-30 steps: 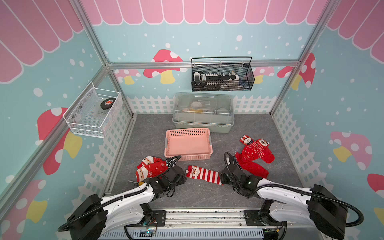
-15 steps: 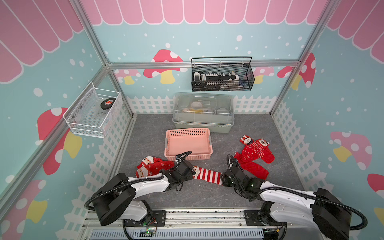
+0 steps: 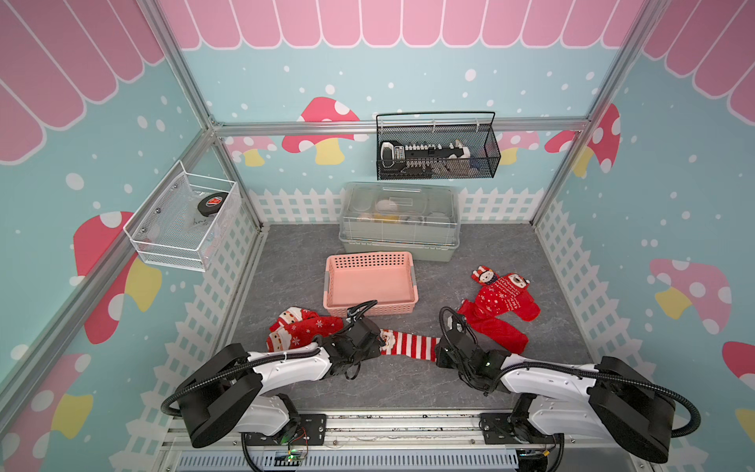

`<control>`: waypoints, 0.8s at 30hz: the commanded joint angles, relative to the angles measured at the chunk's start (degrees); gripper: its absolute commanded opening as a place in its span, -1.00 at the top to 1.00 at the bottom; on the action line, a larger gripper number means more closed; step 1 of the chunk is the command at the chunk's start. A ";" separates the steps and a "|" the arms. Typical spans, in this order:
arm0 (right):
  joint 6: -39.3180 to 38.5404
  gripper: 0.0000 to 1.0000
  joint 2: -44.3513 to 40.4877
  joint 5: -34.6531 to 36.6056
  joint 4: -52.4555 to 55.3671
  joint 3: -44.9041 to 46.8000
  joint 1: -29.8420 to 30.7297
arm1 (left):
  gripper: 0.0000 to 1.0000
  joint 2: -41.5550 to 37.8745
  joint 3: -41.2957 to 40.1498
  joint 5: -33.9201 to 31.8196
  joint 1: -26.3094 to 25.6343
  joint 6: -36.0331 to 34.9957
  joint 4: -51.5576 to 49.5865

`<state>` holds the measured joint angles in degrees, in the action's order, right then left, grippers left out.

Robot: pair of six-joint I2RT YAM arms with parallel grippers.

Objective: Place the socks together as a pair
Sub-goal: Flatten out the sock at the center of the board.

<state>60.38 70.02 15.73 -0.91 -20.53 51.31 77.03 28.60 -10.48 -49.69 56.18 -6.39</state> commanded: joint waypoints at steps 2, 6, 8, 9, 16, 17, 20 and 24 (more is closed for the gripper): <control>-3.48 0.37 1.14 4.10 2.87 -1.49 -0.42 | 1.00 -3.53 -2.14 -3.23 -1.99 4.02 -5.60; -6.03 0.36 1.45 3.82 3.17 -2.46 -0.77 | 1.00 -6.06 -3.79 -3.94 -3.03 5.67 -5.81; -7.03 0.37 1.48 2.39 3.19 -3.21 -0.75 | 1.00 -6.79 -4.08 -4.49 -3.12 6.14 -5.99; -7.55 0.37 1.23 1.63 3.08 -3.49 -0.77 | 1.00 -7.08 -3.91 -4.54 -3.13 6.18 -6.08; -9.14 0.32 -6.35 -1.91 2.33 -3.28 -0.68 | 0.22 -11.92 -0.04 -6.16 -3.12 3.98 -12.29; -9.14 0.31 -7.90 -2.03 2.65 -3.27 -0.68 | 0.13 -13.13 0.38 -6.75 -3.13 3.56 -13.47; -8.85 0.29 -12.07 -3.43 3.19 -3.35 -0.68 | 0.08 -17.32 1.26 -9.57 -3.13 2.84 -17.33; -8.43 0.26 -16.13 -5.17 3.60 -4.39 -0.60 | 0.06 -23.15 2.18 -12.36 -2.89 2.79 -22.54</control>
<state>51.90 55.92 12.19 1.48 -23.14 50.68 56.97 29.15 -18.39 -52.64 59.35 -22.55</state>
